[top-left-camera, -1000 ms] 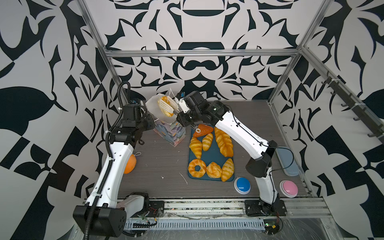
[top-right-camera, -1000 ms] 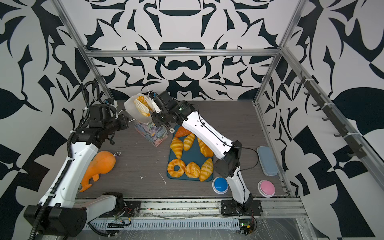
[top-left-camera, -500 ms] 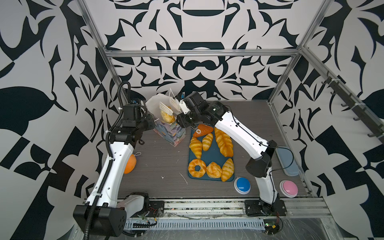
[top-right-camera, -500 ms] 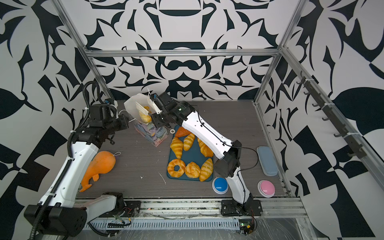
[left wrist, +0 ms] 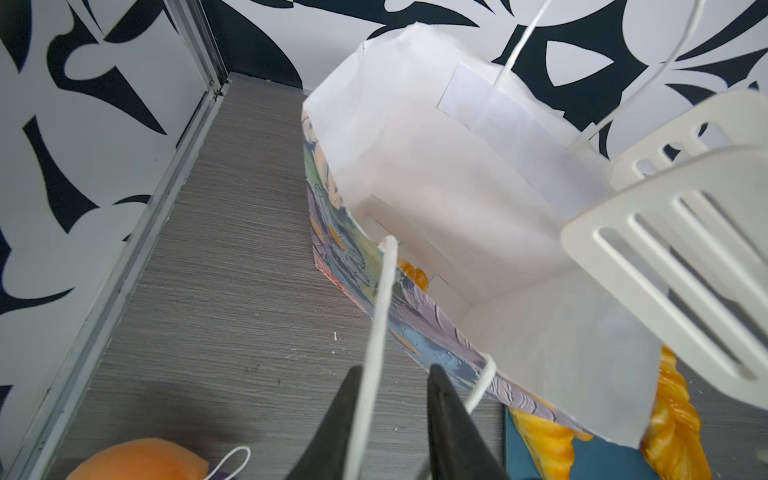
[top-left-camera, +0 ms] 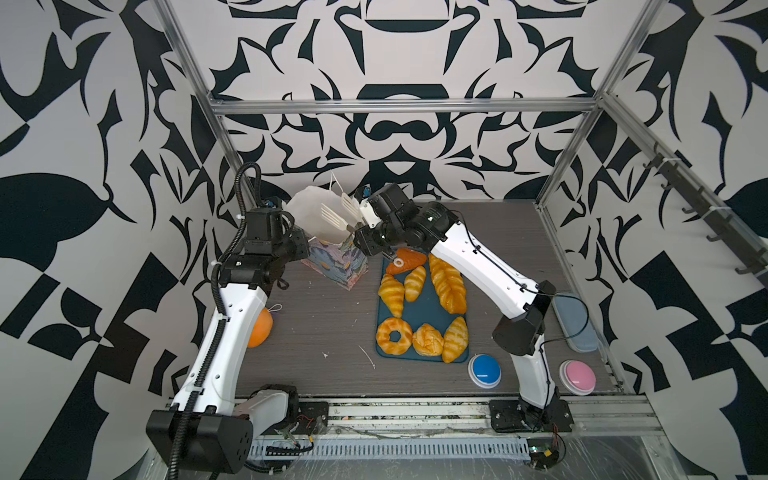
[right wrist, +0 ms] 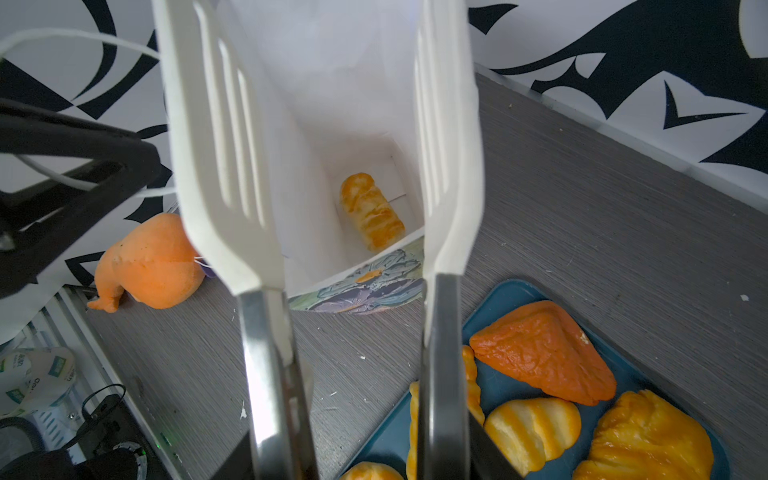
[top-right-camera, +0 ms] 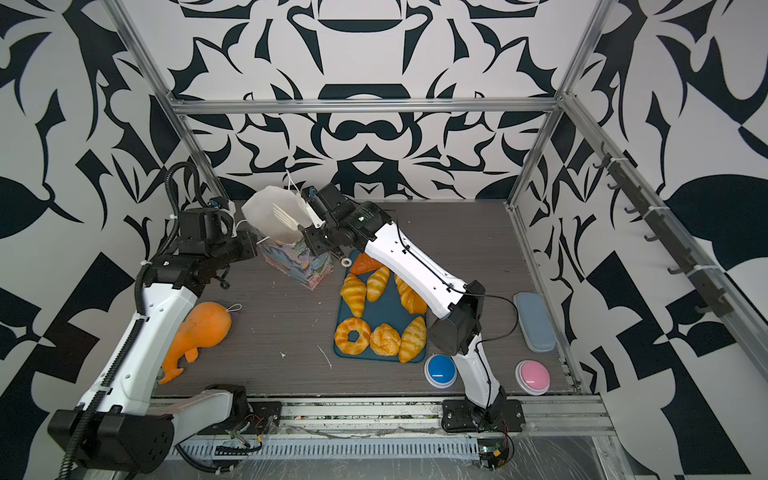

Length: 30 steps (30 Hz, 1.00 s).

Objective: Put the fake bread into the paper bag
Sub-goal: 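Swing the empty tongs back over the bread tray with the right gripper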

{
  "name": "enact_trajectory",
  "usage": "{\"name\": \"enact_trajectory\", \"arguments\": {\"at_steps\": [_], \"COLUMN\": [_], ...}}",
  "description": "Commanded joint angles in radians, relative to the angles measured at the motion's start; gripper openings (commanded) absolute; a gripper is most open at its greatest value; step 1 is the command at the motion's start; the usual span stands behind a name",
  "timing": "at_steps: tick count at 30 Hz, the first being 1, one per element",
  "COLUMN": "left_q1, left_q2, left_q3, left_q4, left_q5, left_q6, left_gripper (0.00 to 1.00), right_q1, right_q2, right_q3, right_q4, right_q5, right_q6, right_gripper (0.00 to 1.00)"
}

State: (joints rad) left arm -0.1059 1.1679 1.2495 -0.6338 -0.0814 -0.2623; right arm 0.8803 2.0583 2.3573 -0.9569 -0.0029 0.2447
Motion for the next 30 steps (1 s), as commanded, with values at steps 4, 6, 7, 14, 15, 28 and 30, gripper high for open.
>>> {"name": "enact_trajectory", "arguments": {"at_steps": [4, 6, 7, 14, 15, 28, 30], "left_q1": [0.003, 0.003, 0.003, 0.003, 0.003, 0.016, 0.024], "left_q2": [0.009, 0.010, 0.009, 0.003, 0.004, 0.025, 0.034], "left_q3": [-0.005, -0.003, -0.001, 0.002, 0.002, 0.029, 0.037], "left_q4": [-0.018, -0.021, -0.023, -0.029, -0.031, -0.036, -0.037], "left_q5": [0.003, -0.001, -0.004, -0.035, -0.038, -0.051, -0.051], "left_q6": [0.001, 0.000, 0.001, 0.006, 0.006, 0.011, 0.009], "left_gripper": [0.26, 0.25, 0.23, 0.15, 0.14, 0.10, 0.10], "right_q1": [0.003, 0.002, 0.002, 0.001, -0.001, -0.140, -0.152], "right_q2": [-0.205, -0.236, -0.254, -0.391, -0.414, -0.628, -0.641], "right_q3": [-0.083, -0.112, -0.133, -0.338, -0.370, -0.732, -0.772], "right_q4": [0.077, 0.080, 0.086, 0.113, 0.116, 0.103, 0.101], "right_q5": [0.017, 0.029, 0.036, 0.128, 0.141, 0.109, 0.103], "right_q6": [0.011, 0.012, 0.013, -0.003, 0.000, 0.097, 0.112], "right_gripper": [0.54, 0.54, 0.54, 0.54, 0.54, 0.54, 0.54]}}
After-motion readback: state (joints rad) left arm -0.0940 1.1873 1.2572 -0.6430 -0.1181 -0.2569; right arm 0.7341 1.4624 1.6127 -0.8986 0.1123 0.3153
